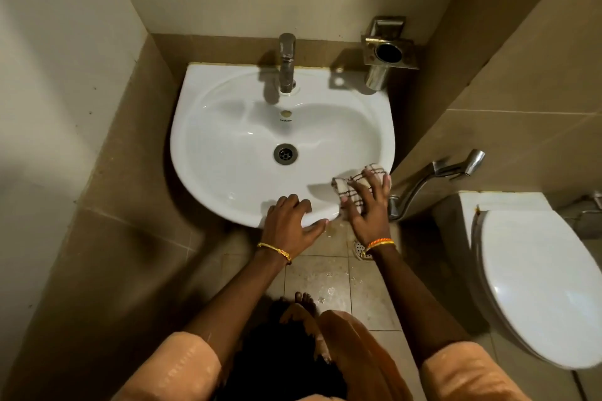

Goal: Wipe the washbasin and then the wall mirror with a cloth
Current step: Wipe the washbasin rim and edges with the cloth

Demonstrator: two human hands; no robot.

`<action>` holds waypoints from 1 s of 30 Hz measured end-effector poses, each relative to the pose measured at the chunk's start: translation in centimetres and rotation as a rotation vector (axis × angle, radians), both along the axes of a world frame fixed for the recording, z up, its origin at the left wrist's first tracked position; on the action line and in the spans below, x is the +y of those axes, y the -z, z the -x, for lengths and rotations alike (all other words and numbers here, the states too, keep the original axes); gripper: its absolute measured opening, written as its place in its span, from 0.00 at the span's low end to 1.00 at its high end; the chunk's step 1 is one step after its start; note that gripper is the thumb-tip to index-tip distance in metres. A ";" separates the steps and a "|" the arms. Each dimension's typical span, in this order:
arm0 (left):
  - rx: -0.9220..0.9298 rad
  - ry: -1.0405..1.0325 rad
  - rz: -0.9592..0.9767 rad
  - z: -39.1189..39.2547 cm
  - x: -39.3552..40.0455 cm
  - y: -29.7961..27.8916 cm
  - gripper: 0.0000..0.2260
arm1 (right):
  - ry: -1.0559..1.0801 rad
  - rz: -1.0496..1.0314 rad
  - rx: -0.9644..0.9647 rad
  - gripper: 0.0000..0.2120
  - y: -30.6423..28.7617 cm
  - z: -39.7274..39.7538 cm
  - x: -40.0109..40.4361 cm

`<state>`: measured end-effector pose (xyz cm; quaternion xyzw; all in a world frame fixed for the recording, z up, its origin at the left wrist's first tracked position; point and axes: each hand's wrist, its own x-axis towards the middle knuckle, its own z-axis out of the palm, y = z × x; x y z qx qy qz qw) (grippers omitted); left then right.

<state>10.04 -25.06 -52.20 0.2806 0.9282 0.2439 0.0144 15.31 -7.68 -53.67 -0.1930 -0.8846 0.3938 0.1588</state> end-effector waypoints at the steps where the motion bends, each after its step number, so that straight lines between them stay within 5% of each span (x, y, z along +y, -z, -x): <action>1: 0.002 0.001 -0.003 0.0 0.1 -0.1 0.18 | 0.011 -0.013 -0.023 0.24 -0.1 0.9 1.5; 6: -0.051 0.009 0.004 0.7 0.5 -1.1 0.18 | 0.001 -0.178 -0.245 0.19 -1.1 5.7 7.1; 12: -0.237 0.212 0.310 3.5 2.5 -3.9 0.22 | 0.260 -0.114 -0.126 0.21 -0.4 2.8 1.2; 19: -0.361 0.319 0.427 5.2 3.5 -4.4 0.27 | 0.267 -0.249 -0.154 0.18 0.4 3.5 0.5; 25: -0.617 0.324 0.420 7.2 5.0 -4.6 0.26 | 0.128 -0.275 -0.305 0.25 -1.2 8.4 8.5; 30: -0.598 0.320 0.387 7.0 8.1 -4.6 0.26 | 0.106 -0.263 -0.394 0.38 -2.9 13.6 11.1</action>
